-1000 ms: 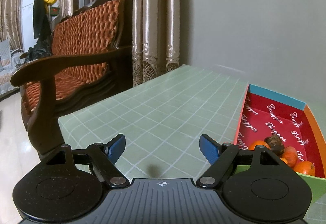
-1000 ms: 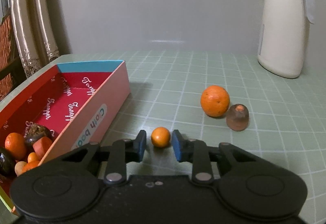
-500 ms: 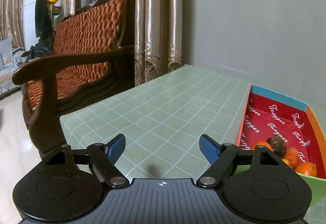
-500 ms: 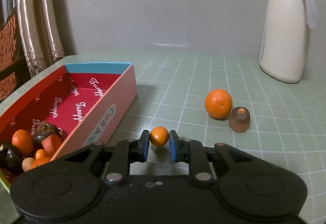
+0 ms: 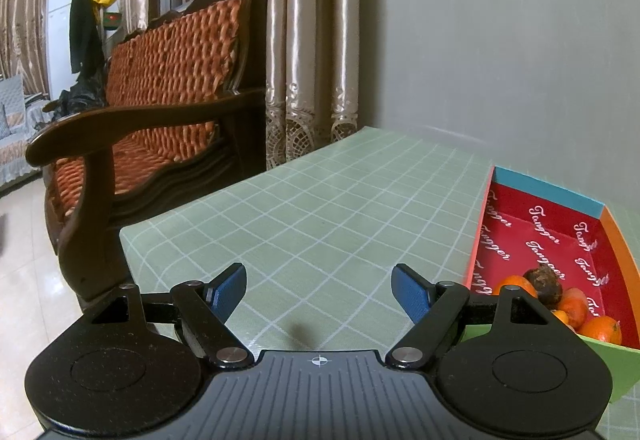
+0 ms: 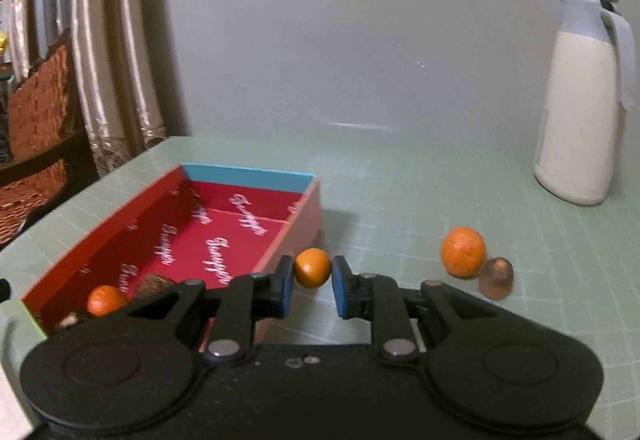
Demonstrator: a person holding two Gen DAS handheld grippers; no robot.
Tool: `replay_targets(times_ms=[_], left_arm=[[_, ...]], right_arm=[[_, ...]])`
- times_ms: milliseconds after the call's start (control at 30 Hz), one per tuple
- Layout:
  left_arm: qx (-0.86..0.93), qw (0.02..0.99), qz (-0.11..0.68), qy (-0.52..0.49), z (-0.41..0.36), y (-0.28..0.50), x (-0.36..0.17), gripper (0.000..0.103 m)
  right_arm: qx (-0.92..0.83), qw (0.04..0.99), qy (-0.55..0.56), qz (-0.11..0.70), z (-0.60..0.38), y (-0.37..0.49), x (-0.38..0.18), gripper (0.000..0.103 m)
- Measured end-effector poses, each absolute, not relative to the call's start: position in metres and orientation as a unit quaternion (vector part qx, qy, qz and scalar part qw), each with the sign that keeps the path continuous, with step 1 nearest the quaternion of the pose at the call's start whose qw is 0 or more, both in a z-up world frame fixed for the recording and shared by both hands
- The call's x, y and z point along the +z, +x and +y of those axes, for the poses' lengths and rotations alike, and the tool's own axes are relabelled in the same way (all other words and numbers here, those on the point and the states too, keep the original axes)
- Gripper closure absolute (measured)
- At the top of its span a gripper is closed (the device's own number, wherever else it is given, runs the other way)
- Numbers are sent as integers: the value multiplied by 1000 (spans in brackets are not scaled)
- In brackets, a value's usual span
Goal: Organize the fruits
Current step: 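Carry the kumquat in the right tool into the box and open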
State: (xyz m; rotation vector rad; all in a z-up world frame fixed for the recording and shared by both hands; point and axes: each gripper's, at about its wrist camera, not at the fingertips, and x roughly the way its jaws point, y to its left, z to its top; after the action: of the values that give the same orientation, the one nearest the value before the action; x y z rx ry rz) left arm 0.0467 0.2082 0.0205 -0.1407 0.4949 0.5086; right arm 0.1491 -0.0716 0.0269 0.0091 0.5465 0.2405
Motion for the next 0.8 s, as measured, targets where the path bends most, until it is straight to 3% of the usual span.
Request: replay_targets(times_ms=[800], left_arm=[[251,934,242,-81,214,45,20,24]], right_arm=[[185,941,-26,282,-20,136,22,83]])
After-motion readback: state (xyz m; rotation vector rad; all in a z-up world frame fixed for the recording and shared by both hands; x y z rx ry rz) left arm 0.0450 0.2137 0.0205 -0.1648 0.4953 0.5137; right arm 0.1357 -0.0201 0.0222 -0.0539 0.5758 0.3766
